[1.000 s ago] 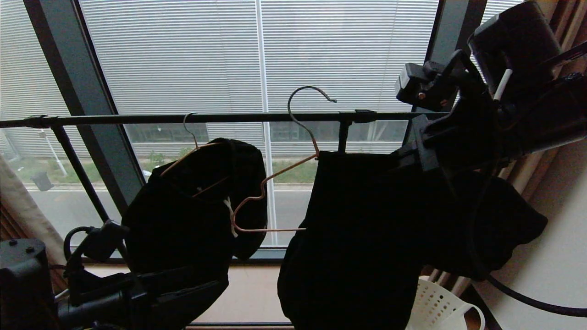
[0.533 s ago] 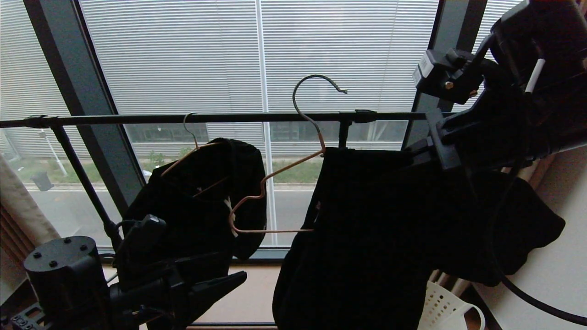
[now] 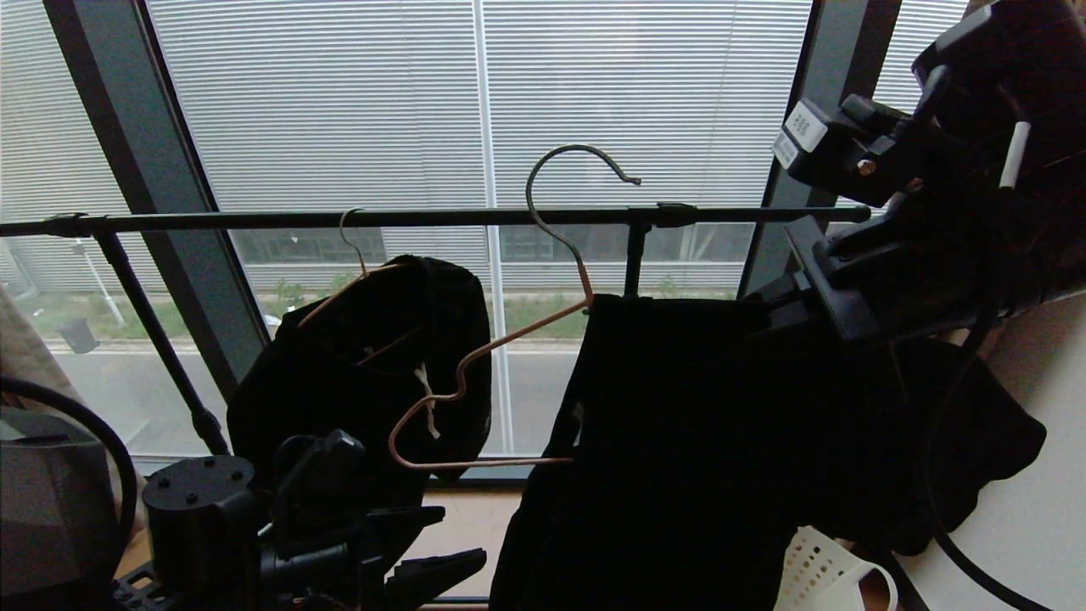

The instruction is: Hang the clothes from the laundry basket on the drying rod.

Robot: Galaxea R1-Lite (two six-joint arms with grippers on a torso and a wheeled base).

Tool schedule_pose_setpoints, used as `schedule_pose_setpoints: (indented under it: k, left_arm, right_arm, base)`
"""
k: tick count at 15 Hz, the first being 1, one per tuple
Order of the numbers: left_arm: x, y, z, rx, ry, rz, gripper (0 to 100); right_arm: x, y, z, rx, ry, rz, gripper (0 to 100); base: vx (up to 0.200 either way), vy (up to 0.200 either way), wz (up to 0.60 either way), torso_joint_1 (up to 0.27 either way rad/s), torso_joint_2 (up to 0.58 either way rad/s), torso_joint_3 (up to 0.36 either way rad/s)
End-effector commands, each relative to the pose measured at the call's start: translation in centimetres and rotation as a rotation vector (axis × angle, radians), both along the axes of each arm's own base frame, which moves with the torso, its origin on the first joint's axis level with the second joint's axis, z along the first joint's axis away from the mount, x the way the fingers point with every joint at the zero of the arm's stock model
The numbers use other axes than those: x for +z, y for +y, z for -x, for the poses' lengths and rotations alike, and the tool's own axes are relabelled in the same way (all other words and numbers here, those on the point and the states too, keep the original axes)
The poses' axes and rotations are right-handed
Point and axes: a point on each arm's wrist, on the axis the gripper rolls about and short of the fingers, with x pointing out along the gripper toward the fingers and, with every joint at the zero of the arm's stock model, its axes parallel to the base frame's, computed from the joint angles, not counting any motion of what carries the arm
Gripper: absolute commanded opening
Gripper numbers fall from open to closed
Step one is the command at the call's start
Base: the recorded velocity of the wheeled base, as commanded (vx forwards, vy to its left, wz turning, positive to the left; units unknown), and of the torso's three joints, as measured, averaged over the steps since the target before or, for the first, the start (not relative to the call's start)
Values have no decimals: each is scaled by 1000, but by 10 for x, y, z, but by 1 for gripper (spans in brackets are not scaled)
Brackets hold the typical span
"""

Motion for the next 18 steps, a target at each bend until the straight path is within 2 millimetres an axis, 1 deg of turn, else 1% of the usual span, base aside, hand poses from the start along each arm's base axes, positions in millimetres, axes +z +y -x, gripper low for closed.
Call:
schedule_pose_setpoints:
  k: [1, 4, 7, 9, 13, 16, 18]
  left_arm:
    - [-1, -3, -6, -1, -7, 4, 100]
    - [-1, -3, -9, 8, 1, 14, 100]
    - [0, -3, -15, 13, -9, 23, 100]
    - [-1, -3, -14, -44, 1, 41, 100]
    - [2, -7, -21, -74, -24, 59, 100]
    - [4, -9, -23, -162, -32, 89, 100]
    - [6, -13, -26, -187, -45, 98, 100]
  right_arm:
    - [-1, 0, 1, 18, 12, -9, 0]
    - [-4, -4, 4, 31, 28, -22, 0]
    - [-1, -13, 10, 75, 18, -60, 0]
    - [2, -15, 11, 116, 27, -101, 0]
    - [1, -13, 8, 142, 26, -115, 0]
    - [0, -12, 5, 151, 8, -118, 0]
    - [-3, -10, 3, 155, 11, -113, 0]
  base:
    - [0, 0, 0, 0, 0, 0]
    - [0, 0, 0, 0, 0, 0]
    - [0, 0, 0, 0, 0, 0]
    - [0, 0, 0, 0, 0, 0]
    - [0, 0, 0, 0, 0, 0]
    - [0, 0, 0, 0, 0, 0]
    - [0, 0, 0, 0, 0, 0]
